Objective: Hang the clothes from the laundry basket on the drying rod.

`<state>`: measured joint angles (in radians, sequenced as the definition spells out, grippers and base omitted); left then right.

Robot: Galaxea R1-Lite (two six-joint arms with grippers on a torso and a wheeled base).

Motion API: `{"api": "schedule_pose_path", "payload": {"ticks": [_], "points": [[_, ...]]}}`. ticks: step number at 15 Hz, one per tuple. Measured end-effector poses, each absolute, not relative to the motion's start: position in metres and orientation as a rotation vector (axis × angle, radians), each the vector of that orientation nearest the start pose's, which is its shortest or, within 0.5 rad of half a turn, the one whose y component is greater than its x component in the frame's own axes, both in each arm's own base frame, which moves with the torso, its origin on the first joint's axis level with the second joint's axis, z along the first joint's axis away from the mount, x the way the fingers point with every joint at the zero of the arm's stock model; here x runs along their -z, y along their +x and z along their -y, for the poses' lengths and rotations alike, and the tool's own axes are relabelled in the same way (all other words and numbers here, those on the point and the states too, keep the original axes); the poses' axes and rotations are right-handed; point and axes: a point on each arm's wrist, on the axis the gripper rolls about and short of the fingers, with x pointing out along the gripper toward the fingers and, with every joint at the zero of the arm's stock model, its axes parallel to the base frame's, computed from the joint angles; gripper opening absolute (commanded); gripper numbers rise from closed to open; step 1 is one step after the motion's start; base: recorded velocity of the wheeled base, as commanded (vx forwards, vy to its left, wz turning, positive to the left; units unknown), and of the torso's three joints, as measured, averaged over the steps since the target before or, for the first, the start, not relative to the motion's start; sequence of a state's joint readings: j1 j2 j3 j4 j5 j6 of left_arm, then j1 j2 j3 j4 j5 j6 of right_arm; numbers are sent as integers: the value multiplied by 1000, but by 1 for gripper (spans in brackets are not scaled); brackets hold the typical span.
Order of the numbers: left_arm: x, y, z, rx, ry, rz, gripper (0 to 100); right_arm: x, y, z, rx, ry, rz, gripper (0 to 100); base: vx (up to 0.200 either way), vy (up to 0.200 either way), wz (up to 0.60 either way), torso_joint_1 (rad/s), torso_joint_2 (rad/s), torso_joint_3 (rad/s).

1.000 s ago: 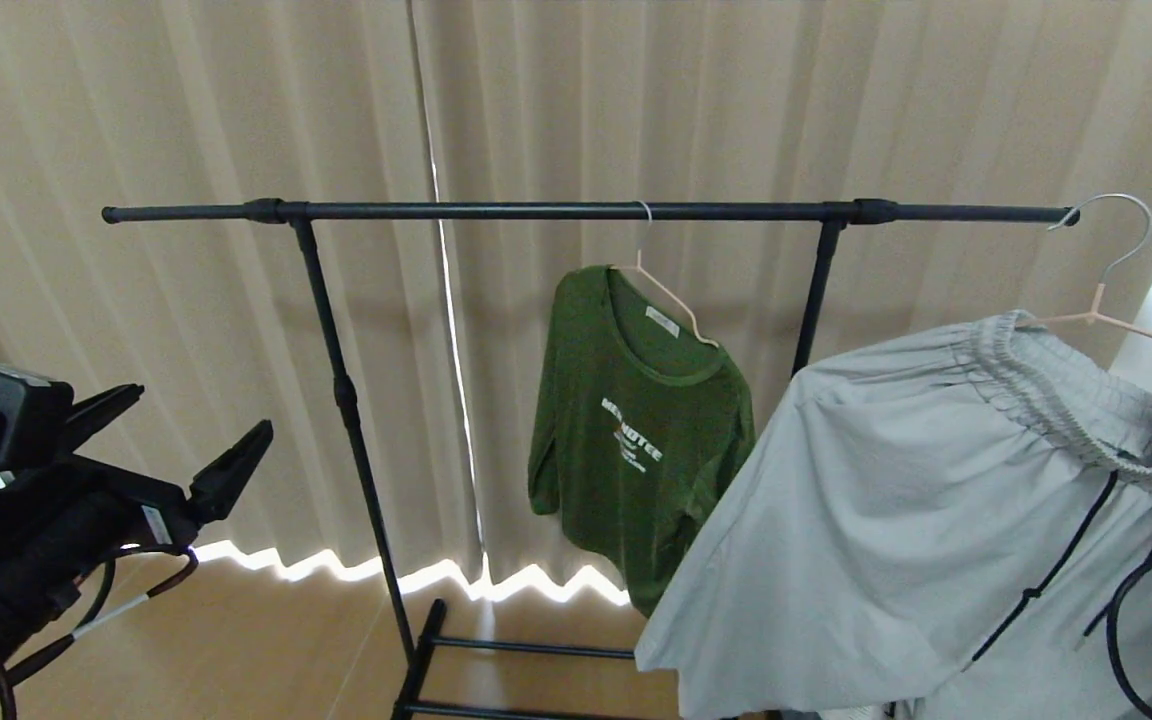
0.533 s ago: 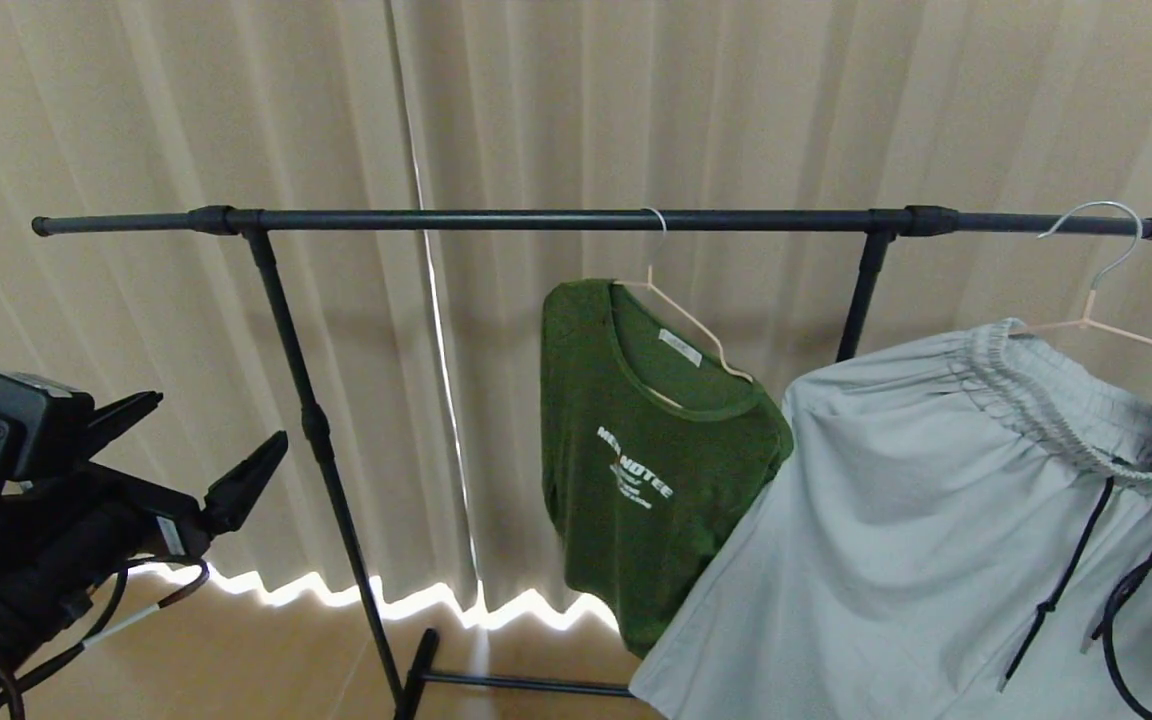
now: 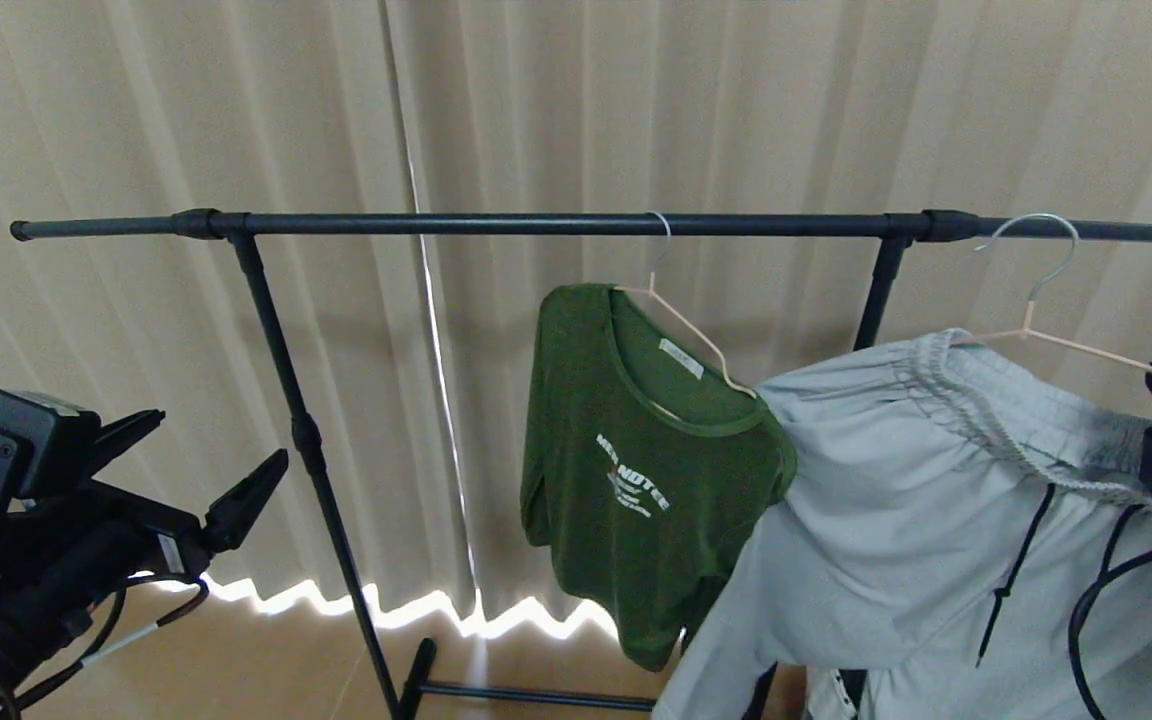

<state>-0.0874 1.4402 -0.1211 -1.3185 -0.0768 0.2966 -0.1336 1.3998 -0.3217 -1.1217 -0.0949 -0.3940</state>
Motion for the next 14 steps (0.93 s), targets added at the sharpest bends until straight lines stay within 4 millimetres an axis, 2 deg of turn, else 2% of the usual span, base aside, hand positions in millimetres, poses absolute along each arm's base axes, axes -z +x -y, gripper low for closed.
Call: {"api": "schedule_pose_path", "payload": {"ticks": [4,8,12,14], "points": [[-147,178,18,166,383,31,100,-196,225,6,178,-434,-6,0,0,0,0,0,0,0],[-150,171,27,215,388,63,100,-212,270,-6,256,-427,15,0,0,0,0,0,0,0],[-152,162,31,239,403,87,100,-207,320,-9,340,-425,-6,0,0,0,0,0,0,0],[-153,161,31,240,414,95,100,-199,338,-9,359,-436,-25,0,0,0,0,0,0,0]]}}
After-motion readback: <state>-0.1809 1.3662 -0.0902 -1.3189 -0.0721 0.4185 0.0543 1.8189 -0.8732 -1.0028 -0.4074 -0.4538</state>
